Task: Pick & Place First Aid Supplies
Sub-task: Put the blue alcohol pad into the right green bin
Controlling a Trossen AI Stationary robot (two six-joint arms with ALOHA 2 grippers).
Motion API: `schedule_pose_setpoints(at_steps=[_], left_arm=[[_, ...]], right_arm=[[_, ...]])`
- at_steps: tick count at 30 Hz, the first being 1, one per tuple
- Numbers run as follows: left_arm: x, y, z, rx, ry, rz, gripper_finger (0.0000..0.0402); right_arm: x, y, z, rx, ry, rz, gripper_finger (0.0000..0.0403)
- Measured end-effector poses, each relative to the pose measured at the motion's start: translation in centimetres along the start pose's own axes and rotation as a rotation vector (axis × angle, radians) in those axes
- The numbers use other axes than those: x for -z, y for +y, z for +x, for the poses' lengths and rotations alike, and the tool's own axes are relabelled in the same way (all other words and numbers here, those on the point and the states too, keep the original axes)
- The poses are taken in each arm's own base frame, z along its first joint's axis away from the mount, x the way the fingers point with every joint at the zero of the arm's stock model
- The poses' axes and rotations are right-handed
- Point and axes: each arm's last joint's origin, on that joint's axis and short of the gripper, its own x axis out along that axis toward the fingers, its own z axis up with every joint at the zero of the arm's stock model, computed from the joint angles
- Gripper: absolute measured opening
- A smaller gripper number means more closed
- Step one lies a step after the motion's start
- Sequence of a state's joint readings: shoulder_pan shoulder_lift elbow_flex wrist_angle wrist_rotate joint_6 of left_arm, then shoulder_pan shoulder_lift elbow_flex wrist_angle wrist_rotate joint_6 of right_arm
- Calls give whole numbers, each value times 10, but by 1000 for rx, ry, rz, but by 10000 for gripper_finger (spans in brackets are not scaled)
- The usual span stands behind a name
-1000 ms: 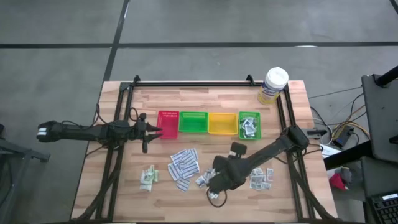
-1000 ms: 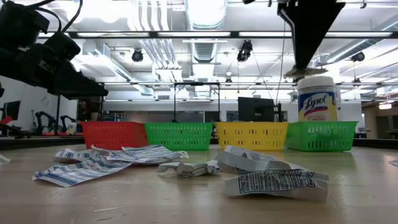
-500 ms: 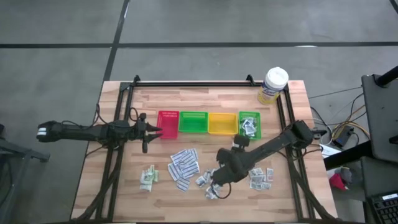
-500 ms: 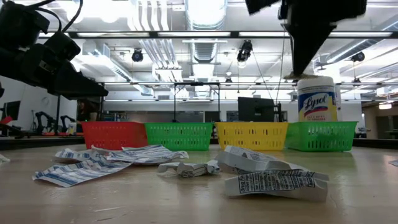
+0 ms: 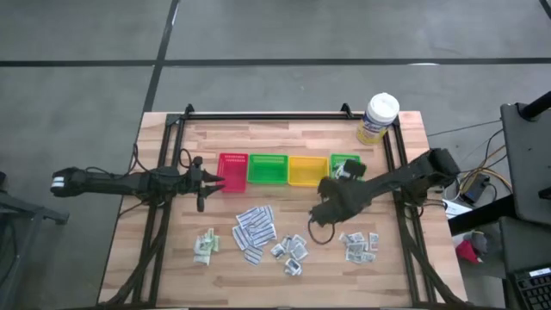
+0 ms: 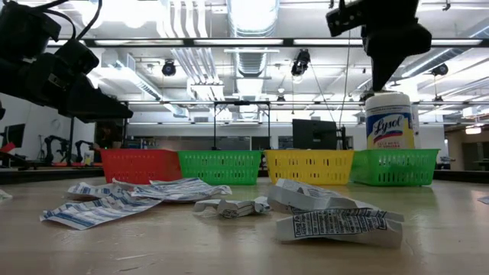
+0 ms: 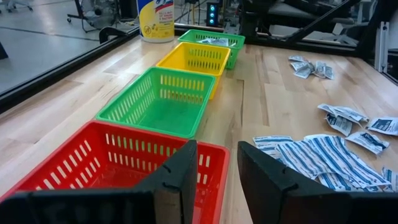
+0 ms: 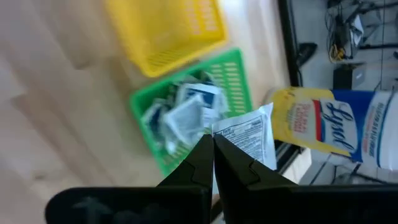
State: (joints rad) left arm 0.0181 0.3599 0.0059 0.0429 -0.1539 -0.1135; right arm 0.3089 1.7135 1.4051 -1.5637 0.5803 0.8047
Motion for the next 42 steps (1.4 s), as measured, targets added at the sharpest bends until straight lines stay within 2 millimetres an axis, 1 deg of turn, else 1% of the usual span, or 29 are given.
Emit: schedule_pose_setpoints(at_steps=[5,9,12,17,24,29,33,38,42], left_arm=[[0,0,0,2,2,0,113],[0,0,0,2,3,1,113],[0,0,0,2,3,1,113],[0,0,0,1,4,1,113],[0,0,0,1,5,2,113],[1,0,0,1,5,2,113],[1,0,0,0,6,2,113],[1,0,0,-2,5,2,113],[1,0,0,-2,6,2,113]], right_arm=[[9,-33,12,-9,23,35,8],[10,-51,20,-45,2,67,8],[7,-61,25,-85,-30,63,8],[-1,-69,35,-153,-12,24,8],[-11,-76,49,-281,30,-37,8],[-14,-79,53,-381,47,-106,8],[-16,-81,56,-475,60,-125,8],[-17,-83,63,-521,67,-122,8],[-15,-83,73,-541,88,-118,8]])
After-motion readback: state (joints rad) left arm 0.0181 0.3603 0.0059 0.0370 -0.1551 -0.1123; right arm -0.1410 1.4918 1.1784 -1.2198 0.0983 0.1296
